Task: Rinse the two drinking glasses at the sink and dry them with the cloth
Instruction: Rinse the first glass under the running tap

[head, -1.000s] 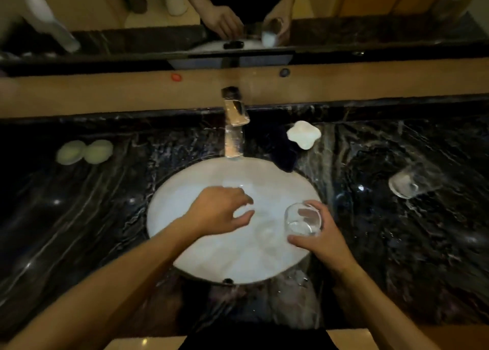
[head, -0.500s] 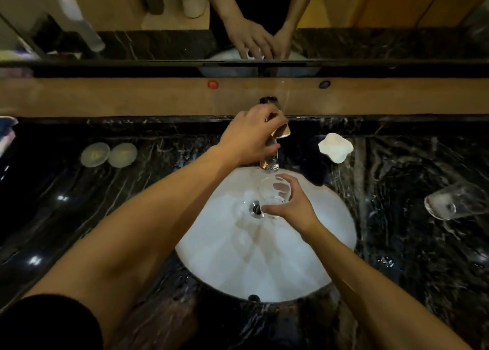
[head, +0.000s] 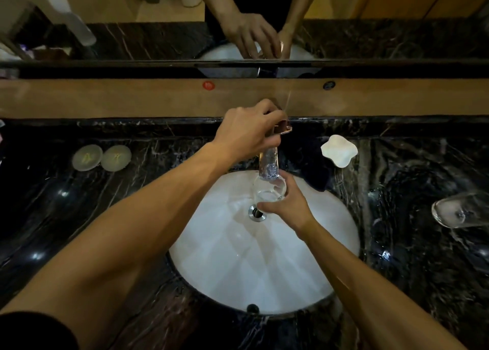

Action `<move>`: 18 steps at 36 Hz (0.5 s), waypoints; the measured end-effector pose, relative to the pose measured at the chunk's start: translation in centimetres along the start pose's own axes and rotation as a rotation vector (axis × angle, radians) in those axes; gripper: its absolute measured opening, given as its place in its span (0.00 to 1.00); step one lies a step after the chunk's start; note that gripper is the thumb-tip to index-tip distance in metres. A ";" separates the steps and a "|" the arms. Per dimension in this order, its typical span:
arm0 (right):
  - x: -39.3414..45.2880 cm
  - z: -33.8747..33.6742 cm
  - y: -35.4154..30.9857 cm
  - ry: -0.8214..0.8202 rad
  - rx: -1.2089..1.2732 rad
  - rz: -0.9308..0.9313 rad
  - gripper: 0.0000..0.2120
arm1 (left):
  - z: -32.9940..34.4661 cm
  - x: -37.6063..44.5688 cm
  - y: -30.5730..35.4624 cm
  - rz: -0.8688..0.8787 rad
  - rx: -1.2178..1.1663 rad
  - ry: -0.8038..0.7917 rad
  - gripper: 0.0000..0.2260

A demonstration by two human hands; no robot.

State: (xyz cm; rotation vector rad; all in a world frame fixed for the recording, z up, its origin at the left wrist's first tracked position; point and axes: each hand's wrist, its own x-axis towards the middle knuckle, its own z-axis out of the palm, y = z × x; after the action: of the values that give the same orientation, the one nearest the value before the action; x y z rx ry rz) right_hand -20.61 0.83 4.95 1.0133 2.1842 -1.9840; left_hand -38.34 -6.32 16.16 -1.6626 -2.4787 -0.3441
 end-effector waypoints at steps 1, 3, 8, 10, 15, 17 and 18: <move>0.0 0.0 0.0 -0.003 -0.001 0.000 0.40 | -0.1 0.0 0.0 -0.008 -0.008 0.005 0.19; 0.1 0.0 0.2 -0.009 -0.013 0.000 0.41 | -0.1 0.1 0.0 -0.014 -0.018 0.012 0.19; 0.4 0.1 0.4 -0.009 -0.017 0.000 0.42 | 0.0 -0.1 -0.3 -0.006 -0.001 0.018 0.20; 0.3 0.1 0.4 -0.009 -0.021 -0.003 0.41 | 0.2 -0.6 -0.1 -0.042 -0.037 0.038 0.21; 0.2 0.2 0.6 0.002 -0.045 -0.014 0.41 | 1.6 -5.4 -0.8 -0.306 -0.307 0.223 0.24; 0.1 0.2 0.7 0.003 -0.053 -0.022 0.41 | 3.2 -9.2 -2.1 -0.501 -0.354 0.251 0.24; 0.0 0.2 0.7 0.003 -0.059 -0.025 0.41 | 4.1 -11.6 -2.7 -0.609 -0.351 0.244 0.24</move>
State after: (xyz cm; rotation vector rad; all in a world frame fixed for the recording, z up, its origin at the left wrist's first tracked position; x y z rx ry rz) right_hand -20.38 0.67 4.30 0.9868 2.2534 -1.9167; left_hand -36.38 -16.63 9.10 -0.8235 -2.7785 -1.0272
